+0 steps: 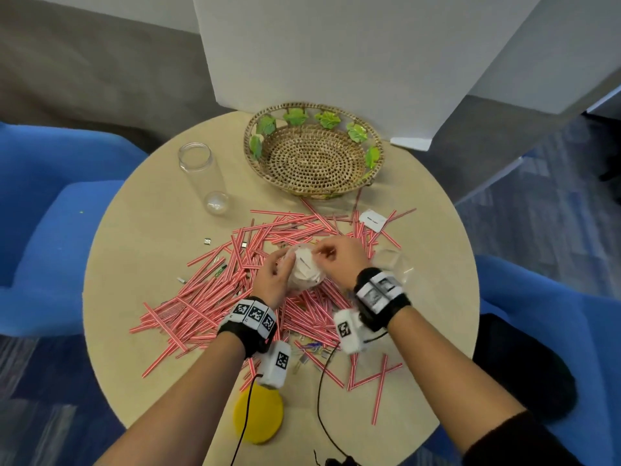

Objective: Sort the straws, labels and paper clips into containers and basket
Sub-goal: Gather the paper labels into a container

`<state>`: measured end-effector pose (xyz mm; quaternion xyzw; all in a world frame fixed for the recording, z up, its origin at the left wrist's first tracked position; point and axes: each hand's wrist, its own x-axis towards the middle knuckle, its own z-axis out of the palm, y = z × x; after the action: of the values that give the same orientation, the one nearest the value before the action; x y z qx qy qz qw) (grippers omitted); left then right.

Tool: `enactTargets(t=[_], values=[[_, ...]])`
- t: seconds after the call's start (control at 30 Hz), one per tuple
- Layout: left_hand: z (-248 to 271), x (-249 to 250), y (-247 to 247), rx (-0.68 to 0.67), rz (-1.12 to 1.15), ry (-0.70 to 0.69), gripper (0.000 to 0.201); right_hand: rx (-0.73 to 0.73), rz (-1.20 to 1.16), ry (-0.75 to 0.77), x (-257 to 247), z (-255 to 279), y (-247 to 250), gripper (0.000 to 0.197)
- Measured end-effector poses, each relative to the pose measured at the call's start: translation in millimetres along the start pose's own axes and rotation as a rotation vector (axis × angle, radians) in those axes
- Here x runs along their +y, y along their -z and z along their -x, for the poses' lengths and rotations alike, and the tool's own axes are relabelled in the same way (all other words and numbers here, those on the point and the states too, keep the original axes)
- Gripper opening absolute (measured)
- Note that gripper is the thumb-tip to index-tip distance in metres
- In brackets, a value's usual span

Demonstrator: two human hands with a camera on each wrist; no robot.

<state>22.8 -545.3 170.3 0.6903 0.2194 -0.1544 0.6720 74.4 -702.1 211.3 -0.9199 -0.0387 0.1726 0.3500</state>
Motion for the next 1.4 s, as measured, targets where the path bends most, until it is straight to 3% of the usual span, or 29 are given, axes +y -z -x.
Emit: enactTargets(t=[0.07,0.17,0.33,0.4,0.53,0.67,0.77,0.83,1.0,1.07,1.13,1.23,1.4], values=[[-5.4,2.8,3.8,0.051,0.005,0.029,0.046,0.109,-0.222,-0.129,16.9,-14.6,22.9,0.009],[-11.6,6.2,9.2,0.081,0.088,0.068,0.035,0.326,-0.074,-0.233,55.0,-47.6,48.7,0.015],[-13.1,1.7,17.8,0.091,0.143,0.094,0.043,0.217,0.152,-0.355,103.6,-82.8,43.6,0.056],[-14.4,-2.4,23.0,0.093,0.149,0.081,0.042,0.196,0.211,-0.351,113.0,-90.1,36.9,0.064],[-14.8,-7.1,33.5,0.079,0.169,0.085,0.046,0.253,0.314,-0.342,115.6,-100.1,42.8,0.052],[-12.9,-8.0,37.1,0.083,0.235,0.101,0.041,0.254,0.195,-0.400,109.2,-97.7,61.0,0.028],[-16.2,-10.7,35.6,0.079,0.265,0.115,0.043,0.366,0.049,-0.445,92.9,-80.9,70.8,0.030],[-17.3,-8.8,32.5,0.077,0.285,0.122,0.041,0.356,-0.006,-0.376,76.8,-65.3,67.0,0.030],[-11.8,-4.8,20.4,0.005,0.237,0.092,0.046,-0.010,-0.290,-0.126,17.5,-14.4,32.6,0.040],[-5.8,-2.4,16.7,-0.033,0.205,0.055,0.037,-0.049,-0.405,-0.096,-2.8,3.9,15.3,0.036],[0.8,0.8,15.1,-0.051,0.198,0.041,0.039,-0.032,-0.455,-0.084,-14.0,16.6,-2.7,0.033],[12.5,5.4,15.8,-0.069,0.192,0.031,0.049,0.032,-0.276,-0.029,-20.9,28.0,-19.1,0.022],[30.4,5.7,22.6,-0.094,0.159,-0.012,0.047,0.066,-0.021,0.073,-31.1,45.1,-26.5,0.010]])
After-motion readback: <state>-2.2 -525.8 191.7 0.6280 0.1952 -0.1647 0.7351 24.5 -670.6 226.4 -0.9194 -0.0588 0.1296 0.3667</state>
